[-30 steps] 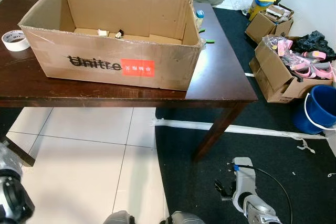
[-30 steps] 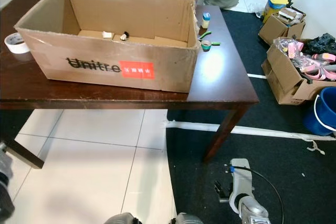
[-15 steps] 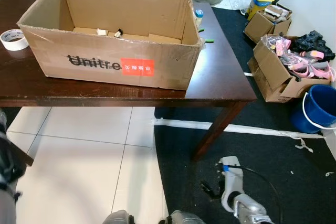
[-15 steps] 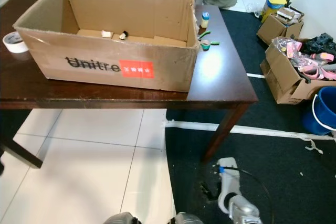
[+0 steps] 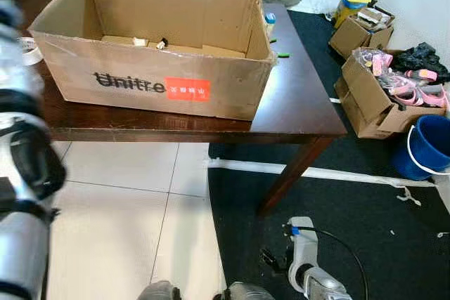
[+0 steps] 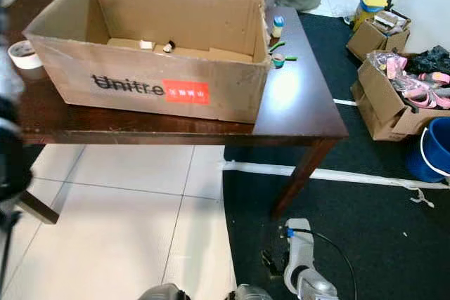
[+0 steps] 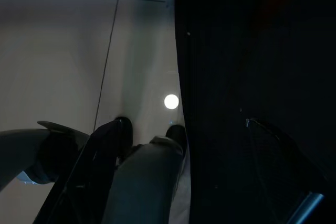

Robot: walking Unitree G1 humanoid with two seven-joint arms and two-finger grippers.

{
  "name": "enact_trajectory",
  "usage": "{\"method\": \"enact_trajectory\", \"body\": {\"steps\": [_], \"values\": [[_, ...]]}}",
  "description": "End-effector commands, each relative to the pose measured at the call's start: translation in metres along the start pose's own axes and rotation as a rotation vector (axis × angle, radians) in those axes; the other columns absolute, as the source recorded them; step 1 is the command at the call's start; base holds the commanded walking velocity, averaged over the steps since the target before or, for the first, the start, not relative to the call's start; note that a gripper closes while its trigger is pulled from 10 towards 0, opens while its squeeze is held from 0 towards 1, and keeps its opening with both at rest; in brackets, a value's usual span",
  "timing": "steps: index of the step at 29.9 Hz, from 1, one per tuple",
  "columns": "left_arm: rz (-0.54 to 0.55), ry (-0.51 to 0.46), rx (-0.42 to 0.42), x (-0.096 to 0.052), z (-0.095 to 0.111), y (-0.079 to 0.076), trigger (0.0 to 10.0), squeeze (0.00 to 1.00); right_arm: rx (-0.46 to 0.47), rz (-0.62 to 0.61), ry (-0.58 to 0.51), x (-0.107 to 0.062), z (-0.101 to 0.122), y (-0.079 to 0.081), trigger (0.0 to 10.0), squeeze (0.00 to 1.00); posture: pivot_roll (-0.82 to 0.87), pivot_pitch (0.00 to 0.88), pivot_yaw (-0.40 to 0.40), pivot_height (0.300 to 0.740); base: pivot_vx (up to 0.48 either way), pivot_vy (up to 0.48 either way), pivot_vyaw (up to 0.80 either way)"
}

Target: Picking trash to rubbish bin

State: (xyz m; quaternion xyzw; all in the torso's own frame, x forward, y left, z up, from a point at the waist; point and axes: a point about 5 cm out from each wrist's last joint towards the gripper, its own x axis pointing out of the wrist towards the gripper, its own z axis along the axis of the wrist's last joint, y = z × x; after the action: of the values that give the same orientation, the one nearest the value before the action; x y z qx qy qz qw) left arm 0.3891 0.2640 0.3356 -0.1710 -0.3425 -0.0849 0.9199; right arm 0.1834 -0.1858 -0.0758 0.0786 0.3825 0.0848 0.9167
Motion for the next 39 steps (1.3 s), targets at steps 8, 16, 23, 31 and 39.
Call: {"method": "enact_trajectory", "body": {"steps": [8,16,23,31,39], "values": [[-0.430,0.096,-0.134,0.009,-0.031,-0.064,10.0,0.00,0.145,-0.126,-0.015,-0.003,-0.004,-0.011,10.0,0.00,0.06,0.074,-0.051,0.740,0.000,0.000,0.00],[-0.562,0.286,-0.042,-0.006,-0.078,-0.101,10.0,0.00,0.150,-0.122,0.001,-0.003,-0.008,-0.006,10.0,0.00,0.05,0.083,-0.049,0.740,0.000,0.000,0.00],[-0.489,0.401,0.162,-0.013,-0.102,-0.111,10.0,0.00,0.136,-0.116,0.008,-0.003,-0.010,-0.004,10.0,0.00,0.04,0.084,-0.042,0.740,0.000,0.000,0.00],[-0.381,0.446,0.297,-0.015,-0.114,-0.114,10.0,1.00,0.142,-0.119,0.005,-0.003,-0.012,-0.002,10.0,0.00,0.02,0.081,-0.030,0.740,0.000,0.000,0.00],[-0.319,0.435,0.362,-0.014,-0.114,-0.111,10.0,1.00,0.146,-0.123,0.003,-0.003,-0.012,-0.002,10.0,0.00,0.02,0.086,-0.031,0.740,0.000,0.000,0.00]]}}
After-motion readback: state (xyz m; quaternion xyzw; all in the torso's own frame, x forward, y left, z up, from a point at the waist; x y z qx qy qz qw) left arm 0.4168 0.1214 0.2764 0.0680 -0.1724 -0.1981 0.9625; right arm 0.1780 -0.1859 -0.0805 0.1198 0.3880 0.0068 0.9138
